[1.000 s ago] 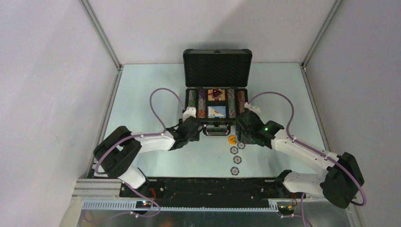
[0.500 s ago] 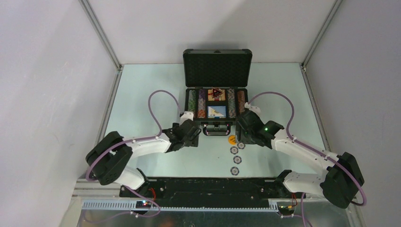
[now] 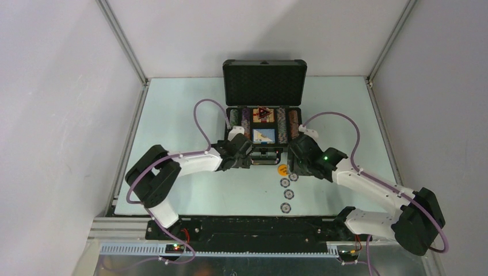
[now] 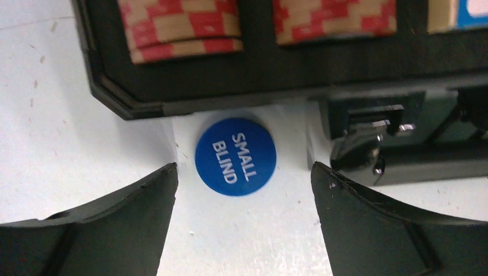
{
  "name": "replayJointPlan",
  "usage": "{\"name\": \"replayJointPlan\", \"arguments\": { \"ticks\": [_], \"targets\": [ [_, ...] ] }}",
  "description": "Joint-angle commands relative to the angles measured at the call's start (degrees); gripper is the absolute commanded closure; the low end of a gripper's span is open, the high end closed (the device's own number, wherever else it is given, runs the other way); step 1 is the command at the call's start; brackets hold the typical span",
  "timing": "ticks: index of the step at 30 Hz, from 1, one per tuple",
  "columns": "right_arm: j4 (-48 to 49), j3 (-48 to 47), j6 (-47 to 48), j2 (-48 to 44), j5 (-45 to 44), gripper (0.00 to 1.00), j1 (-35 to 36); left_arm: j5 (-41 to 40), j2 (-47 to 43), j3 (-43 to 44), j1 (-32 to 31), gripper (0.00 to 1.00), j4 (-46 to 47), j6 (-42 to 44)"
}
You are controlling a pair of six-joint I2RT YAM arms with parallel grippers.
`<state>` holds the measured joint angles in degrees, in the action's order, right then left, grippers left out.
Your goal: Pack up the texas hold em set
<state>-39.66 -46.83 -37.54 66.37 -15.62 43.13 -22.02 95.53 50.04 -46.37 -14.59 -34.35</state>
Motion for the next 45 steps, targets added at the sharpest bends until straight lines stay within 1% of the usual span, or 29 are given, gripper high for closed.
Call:
{"name": "replayJointPlan", "arguments": {
  "ticks": [1,3,6,12,18,24,33,37,45],
  "targets": [
    [-0.8,0.4,-0.9,-1.7,-1.3,0.34,0.4,0.3,4.0,-0.2,2.7,0.1,-1.2,1.4],
    [-0.7,0.5,-1.0,-1.6,-1.3,0.34,0.3,0.5,4.4,-0.4,3.3,0.11,-0.3,1.7],
    [-0.6,0.5,-0.9,-1.6,-1.2,0.34,0.3,0.6,5.3,-0.5,4.0,0.15,0.7,2.1],
    [-0.5,0.5,-0.9,-1.4,-1.1,0.34,0.4,2.0,6.5,-0.7,4.1,0.26,1.9,2.3],
    [-0.4,0.5,-0.9,-1.5,-1.0,0.34,0.3,1.9,5.7,-3.3,4.0,0.36,2.9,2.1],
    [-0.3,0.5,-0.9,-1.7,-0.9,0.34,0.4,2.6,3.9,-7.2,4.0,0.4,3.7,1.2],
    [0.2,0.5,-1.0,-1.3,-1.0,0.34,0.6,4.7,-1.6,-14.4,2.0,0.44,4.1,-1.1],
    [0.3,0.5,-1.1,-1.0,-1.0,0.34,0.7,5.8,-2.9,-15.6,0.6,0.47,4.0,-2.3],
    [0.5,0.8,-1.5,-0.6,-1.4,0.34,1.4,7.8,-6.0,-18.6,-1.8,0.47,4.0,-4.5]
  ]
}}
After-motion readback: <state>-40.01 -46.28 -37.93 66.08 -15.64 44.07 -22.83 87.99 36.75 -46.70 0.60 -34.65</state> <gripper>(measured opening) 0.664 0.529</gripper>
